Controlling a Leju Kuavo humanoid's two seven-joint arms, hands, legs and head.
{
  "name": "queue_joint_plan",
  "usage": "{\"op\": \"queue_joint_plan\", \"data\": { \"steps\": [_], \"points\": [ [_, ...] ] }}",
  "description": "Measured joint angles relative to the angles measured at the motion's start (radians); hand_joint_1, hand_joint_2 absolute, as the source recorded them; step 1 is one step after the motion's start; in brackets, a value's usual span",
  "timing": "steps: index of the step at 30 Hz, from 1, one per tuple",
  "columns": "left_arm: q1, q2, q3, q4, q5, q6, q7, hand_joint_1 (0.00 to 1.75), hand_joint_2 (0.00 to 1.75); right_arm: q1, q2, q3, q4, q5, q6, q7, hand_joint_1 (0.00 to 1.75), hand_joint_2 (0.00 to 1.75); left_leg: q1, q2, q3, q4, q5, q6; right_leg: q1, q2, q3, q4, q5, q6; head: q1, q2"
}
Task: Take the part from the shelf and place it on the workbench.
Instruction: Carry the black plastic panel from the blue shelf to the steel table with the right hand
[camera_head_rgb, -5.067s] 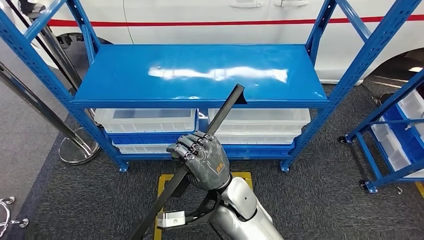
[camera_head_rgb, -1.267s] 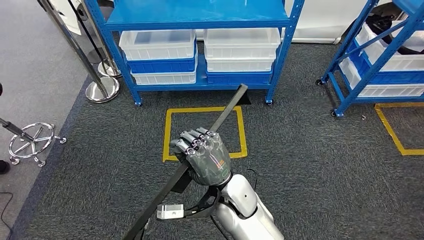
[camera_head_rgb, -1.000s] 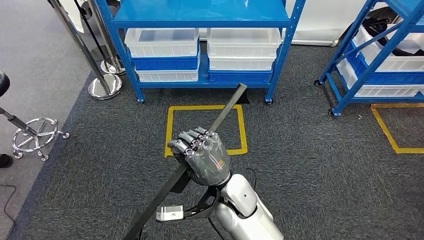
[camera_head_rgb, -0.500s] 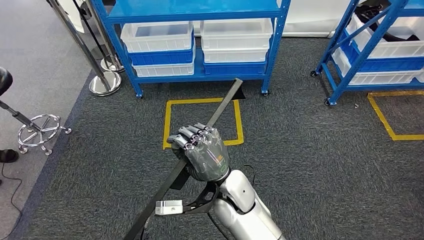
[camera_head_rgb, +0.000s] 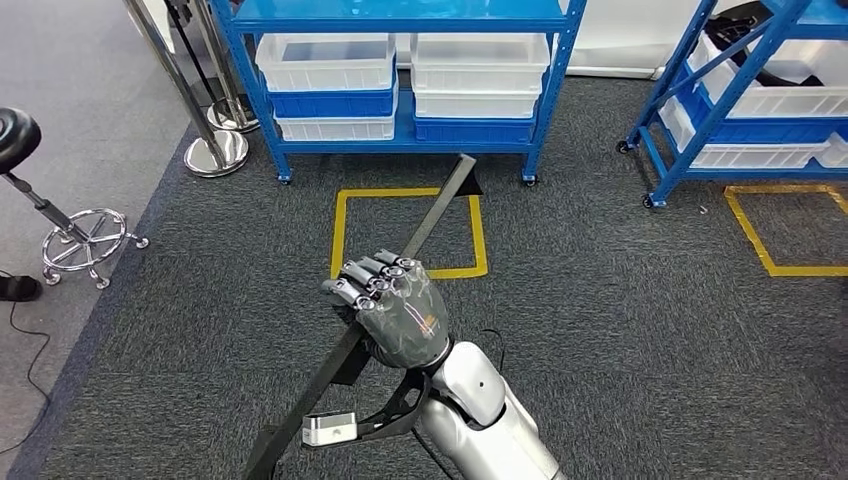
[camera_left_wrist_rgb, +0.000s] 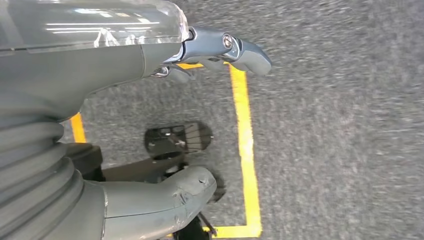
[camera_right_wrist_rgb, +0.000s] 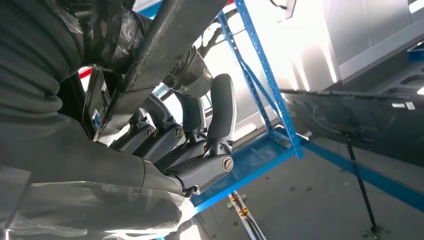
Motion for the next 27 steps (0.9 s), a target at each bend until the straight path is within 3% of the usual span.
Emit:
{"op": "queue_joint_plan", "data": {
  "steps": [1, 3, 5, 7, 10, 11, 13, 15, 16, 17, 18, 20, 22, 23, 25, 27],
  "points": [
    [0.002, 0.000, 0.000, 0.000, 0.000, 0.000, 0.001, 0.00, 1.75, 0.001, 0.000, 0.000, 0.001, -0.001, 0.000, -0.001, 1.75, 1.75, 0.000, 0.000, -0.015, 0.003, 0.009, -0.001, -0.001, 0.000, -0.002, 0.037, -0.007, 0.003, 0.000, 0.000],
    [0.004, 0.001, 0.000, 0.000, -0.001, 0.001, 0.002, 0.00, 1.75, 0.002, 0.000, 0.000, 0.002, -0.002, 0.000, -0.006, 1.75, 1.75, 0.001, 0.001, -0.046, 0.015, 0.023, -0.006, -0.004, -0.001, 0.041, 0.017, 0.034, 0.006, 0.000, 0.000],
    [0.006, 0.001, 0.000, 0.000, -0.001, 0.002, 0.003, 0.00, 1.75, 0.001, 0.001, 0.000, 0.002, 0.001, 0.000, -0.011, 1.75, 1.75, 0.001, 0.000, -0.075, 0.035, 0.031, -0.014, -0.006, -0.001, 0.133, -0.102, 0.068, 0.005, 0.000, 0.000],
    [0.009, 0.001, 0.000, 0.000, -0.001, 0.002, 0.003, 0.00, 1.75, 0.001, 0.007, 0.000, 0.002, 0.013, 0.000, -0.014, 1.75, 1.75, -0.001, -0.001, -0.095, 0.052, 0.039, -0.025, -0.003, 0.001, 0.194, -0.198, 0.059, -0.004, 0.000, 0.000],
    [0.014, 0.001, 0.000, 0.000, 0.001, 0.001, 0.001, 0.00, 1.75, 0.001, 0.014, 0.000, 0.003, 0.041, 0.000, -0.014, 1.75, 1.75, 0.001, -0.001, -0.107, 0.059, 0.051, -0.045, 0.000, 0.001, 0.193, -0.222, 0.062, -0.029, 0.000, 0.000],
    [0.016, 0.001, 0.000, 0.000, 0.002, 0.001, 0.002, 0.00, 1.75, 0.000, 0.015, 0.000, 0.005, 0.044, 0.000, -0.014, 1.75, 1.75, 0.003, -0.002, -0.114, 0.069, 0.038, -0.051, 0.000, -0.001, 0.187, -0.224, 0.070, -0.039, 0.000, 0.000],
    [0.017, 0.000, 0.000, 0.000, 0.002, -0.001, 0.002, 0.00, 1.75, 0.000, 0.018, 0.000, 0.007, 0.044, 0.000, -0.014, 1.75, 1.75, 0.008, -0.003, -0.142, 0.146, -0.038, -0.062, -0.002, -0.005, 0.170, -0.225, 0.088, -0.055, 0.000, 0.000],
    [0.018, 0.000, 0.000, 0.000, 0.002, -0.001, 0.002, 0.00, 1.75, 0.000, 0.020, 0.000, 0.010, 0.044, 0.000, -0.015, 1.75, 1.75, 0.010, -0.004, -0.176, 0.271, -0.120, -0.070, 0.000, -0.006, 0.148, -0.225, 0.105, -0.060, 0.000, 0.000],
    [0.018, 0.000, 0.000, 0.000, 0.001, -0.001, 0.002, 0.00, 1.75, 0.001, 0.020, 0.000, 0.012, 0.044, 0.000, -0.015, 1.75, 1.75, 0.010, -0.004, -0.181, 0.316, -0.134, -0.072, 0.001, -0.006, 0.136, -0.224, 0.114, -0.059, 0.000, 0.000],
    [0.018, 0.000, 0.000, 0.000, 0.001, -0.002, 0.003, 0.00, 1.75, 0.001, 0.020, 0.000, 0.013, 0.043, 0.000, -0.016, 1.75, 1.75, 0.010, -0.004, -0.171, 0.330, -0.127, -0.072, 0.001, -0.005, 0.124, -0.222, 0.122, -0.059, 0.000, 0.000],
    [0.018, -0.001, 0.000, 0.000, 0.001, -0.003, 0.003, 0.00, 1.75, 0.001, 0.020, 0.000, 0.013, 0.043, 0.000, -0.016, 1.75, 1.75, 0.010, -0.004, -0.144, 0.309, -0.105, -0.071, 0.002, -0.005, 0.113, -0.221, 0.130, -0.057, 0.000, 0.000],
    [0.014, -0.002, 0.000, 0.000, -0.001, -0.006, 0.002, 0.00, 1.75, 0.000, 0.021, 0.000, 0.013, 0.040, 0.000, -0.016, 1.75, 1.75, 0.009, -0.006, -0.048, 0.185, -0.066, -0.062, 0.002, -0.003, 0.095, -0.218, 0.144, -0.052, -0.001, 0.000],
    [0.008, -0.005, 0.000, 0.000, -0.006, -0.007, 0.001, 0.00, 1.75, -0.001, 0.022, 0.000, 0.013, 0.028, 0.000, -0.018, 1.75, 1.75, 0.004, -0.010, 0.031, 0.064, -0.065, -0.051, 0.003, -0.003, 0.086, -0.217, 0.158, -0.042, 0.000, 0.000],
    [0.005, -0.007, 0.000, 0.000, -0.009, -0.006, 0.002, 0.00, 1.75, -0.002, 0.023, 0.000, 0.013, 0.017, 0.000, -0.021, 1.75, 1.75, 0.001, -0.012, 0.047, 0.035, -0.071, -0.045, 0.003, -0.004, 0.084, -0.219, 0.165, -0.036, 0.000, 0.000],
    [0.003, -0.010, -0.001, 0.000, -0.015, -0.004, 0.005, 0.00, 1.75, -0.001, 0.025, 0.000, 0.013, 0.000, 0.000, -0.029, 1.75, 1.75, 0.000, -0.011, 0.044, 0.021, -0.059, -0.032, 0.003, -0.005, 0.080, -0.223, 0.177, -0.023, 0.000, 0.000],
    [0.003, -0.013, -0.001, 0.000, -0.017, -0.002, 0.006, 0.00, 1.75, 0.000, 0.025, -0.001, 0.013, -0.004, 0.000, -0.030, 1.75, 1.75, 0.004, -0.006, 0.033, 0.010, -0.041, -0.015, 0.003, -0.003, 0.065, -0.198, 0.148, -0.013, 0.000, 0.000]
  ]
}}
